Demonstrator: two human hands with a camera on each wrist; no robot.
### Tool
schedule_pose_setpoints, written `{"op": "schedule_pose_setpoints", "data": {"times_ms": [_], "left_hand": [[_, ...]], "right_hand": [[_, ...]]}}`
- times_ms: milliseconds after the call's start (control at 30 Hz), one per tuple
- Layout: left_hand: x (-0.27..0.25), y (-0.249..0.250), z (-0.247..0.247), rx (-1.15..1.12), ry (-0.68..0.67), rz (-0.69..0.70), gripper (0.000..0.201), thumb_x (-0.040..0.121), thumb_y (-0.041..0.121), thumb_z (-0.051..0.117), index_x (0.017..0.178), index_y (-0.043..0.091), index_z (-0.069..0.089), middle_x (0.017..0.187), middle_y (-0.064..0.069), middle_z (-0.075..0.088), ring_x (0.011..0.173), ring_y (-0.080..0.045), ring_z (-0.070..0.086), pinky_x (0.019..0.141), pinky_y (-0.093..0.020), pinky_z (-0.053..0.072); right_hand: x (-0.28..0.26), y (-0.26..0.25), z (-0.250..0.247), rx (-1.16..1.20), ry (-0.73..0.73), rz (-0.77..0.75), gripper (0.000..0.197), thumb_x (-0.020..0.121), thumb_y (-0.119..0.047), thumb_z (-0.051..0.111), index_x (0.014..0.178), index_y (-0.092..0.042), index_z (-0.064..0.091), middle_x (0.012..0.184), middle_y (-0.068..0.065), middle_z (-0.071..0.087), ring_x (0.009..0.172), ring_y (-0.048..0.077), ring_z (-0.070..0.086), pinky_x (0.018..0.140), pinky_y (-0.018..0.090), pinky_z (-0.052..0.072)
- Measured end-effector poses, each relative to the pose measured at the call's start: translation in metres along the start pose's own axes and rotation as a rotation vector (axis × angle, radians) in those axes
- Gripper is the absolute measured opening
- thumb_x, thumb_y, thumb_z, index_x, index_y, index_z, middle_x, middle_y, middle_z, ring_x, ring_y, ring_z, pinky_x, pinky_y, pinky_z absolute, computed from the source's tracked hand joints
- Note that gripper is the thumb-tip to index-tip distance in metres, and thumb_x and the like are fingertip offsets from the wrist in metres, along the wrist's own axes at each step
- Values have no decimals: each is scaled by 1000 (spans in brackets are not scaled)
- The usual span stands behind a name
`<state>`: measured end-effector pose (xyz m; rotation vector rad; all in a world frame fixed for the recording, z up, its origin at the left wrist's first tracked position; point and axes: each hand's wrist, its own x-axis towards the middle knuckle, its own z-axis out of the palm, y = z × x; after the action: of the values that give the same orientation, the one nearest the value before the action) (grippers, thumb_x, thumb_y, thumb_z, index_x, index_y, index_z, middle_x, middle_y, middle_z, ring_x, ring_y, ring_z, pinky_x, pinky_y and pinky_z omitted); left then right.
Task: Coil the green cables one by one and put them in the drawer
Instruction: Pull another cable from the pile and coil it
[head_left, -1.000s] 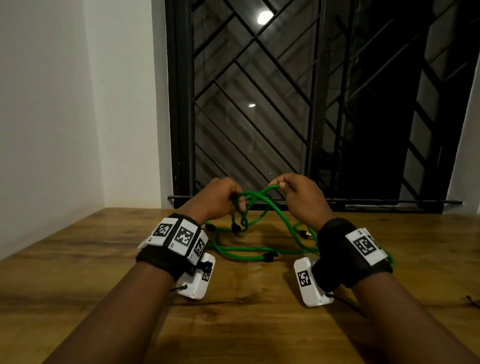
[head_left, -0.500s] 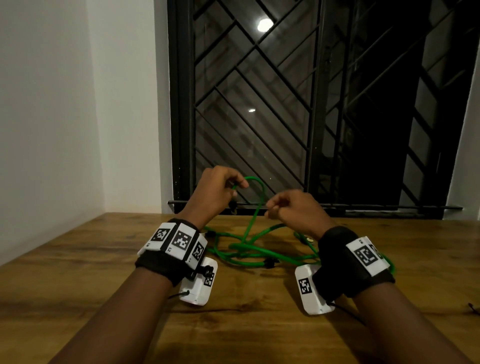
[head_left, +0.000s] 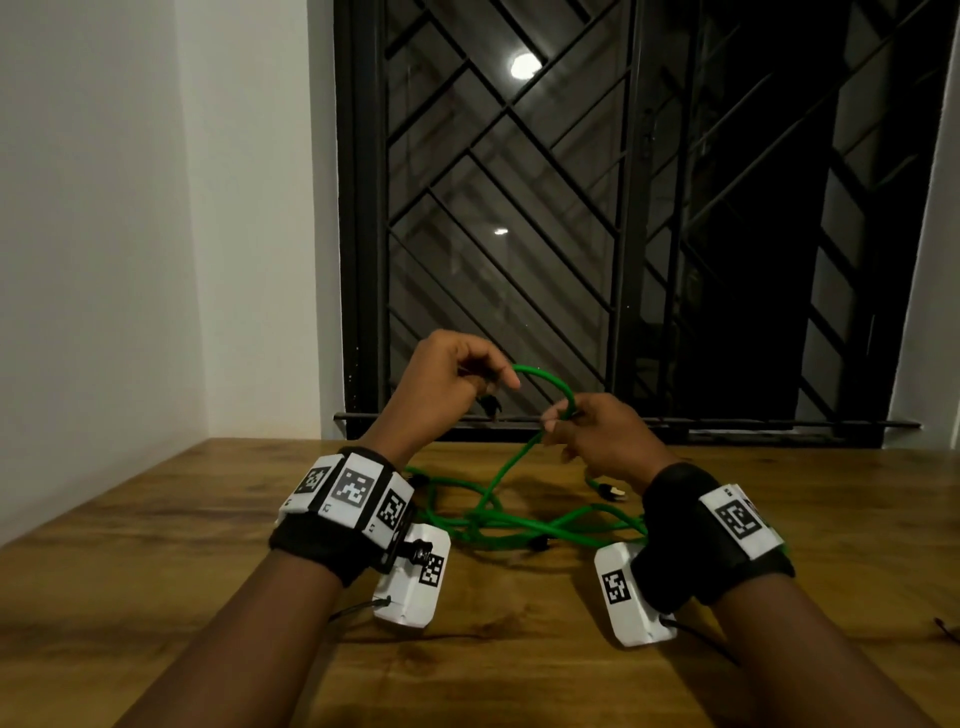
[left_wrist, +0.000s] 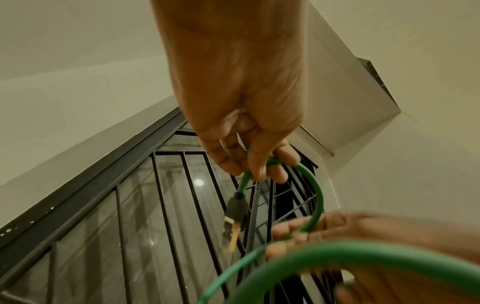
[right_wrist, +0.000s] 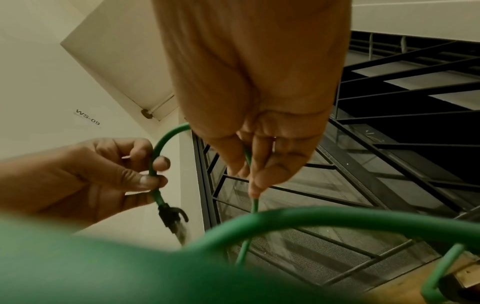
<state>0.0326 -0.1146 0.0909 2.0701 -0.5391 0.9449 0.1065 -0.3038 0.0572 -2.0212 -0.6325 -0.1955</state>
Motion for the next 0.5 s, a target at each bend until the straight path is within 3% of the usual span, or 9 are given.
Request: {"op": "schedule_pose_setpoints", "data": {"times_ms": [67,133,233,300,367,400,500], "left_hand": [[-1,-2,2,35,-38,-22,38,76,-22,56,70,13,66,77,-1,73,83,-17,72,82,-39,60],[-2,-4,2,82,-38,-54,29,77,-18,58,75,11,58,77,-5,69,79,-20,70,79,-44,59],[-4,-5,0,216,-86,-103,30,79,-8,65,99,12,54,95,-3,64,81,-20,64,76,-42,56],[-4,-5,-1,273,-223,-151,47,78,-7,65,116,15,49,115,-4,59,94,-19,60,78,-38,54],[-6,-2,0,323,-364,-195,61,77,-5,68,129,16,43,131,-5,46,105,-17,55,80,-34,55],[-5,-2,1,344,-417,-214,65,77,-3,71,132,18,42,135,-5,40,108,-19,54,85,-37,56],[-4,0,-3,337,-498,-279,71,74,-2,77,132,26,47,135,-1,28,123,-25,46,102,-42,50]], "right_hand": [[4,1,-3,14,100,-104,9,98,-14,61,105,-18,66,99,3,73,85,12,66,64,25,48],[4,-2,-5,57,151,-216,22,101,-11,56,118,-23,64,111,-2,71,98,5,64,77,20,47],[-3,-14,-2,159,139,-379,35,101,-1,50,124,-23,64,125,-5,68,115,-5,59,91,8,46],[-8,-20,2,221,101,-454,38,100,5,48,124,-19,64,125,-4,69,120,-3,59,96,9,46],[-13,-24,1,316,68,-453,40,98,8,45,123,-15,66,122,-3,72,118,-1,62,91,12,49],[-15,-26,0,367,64,-430,37,98,5,46,120,-15,68,119,-4,73,115,0,63,84,13,49],[-16,-29,-4,456,123,-401,16,98,-11,59,104,-17,73,106,-4,77,102,2,68,71,15,46]]}}
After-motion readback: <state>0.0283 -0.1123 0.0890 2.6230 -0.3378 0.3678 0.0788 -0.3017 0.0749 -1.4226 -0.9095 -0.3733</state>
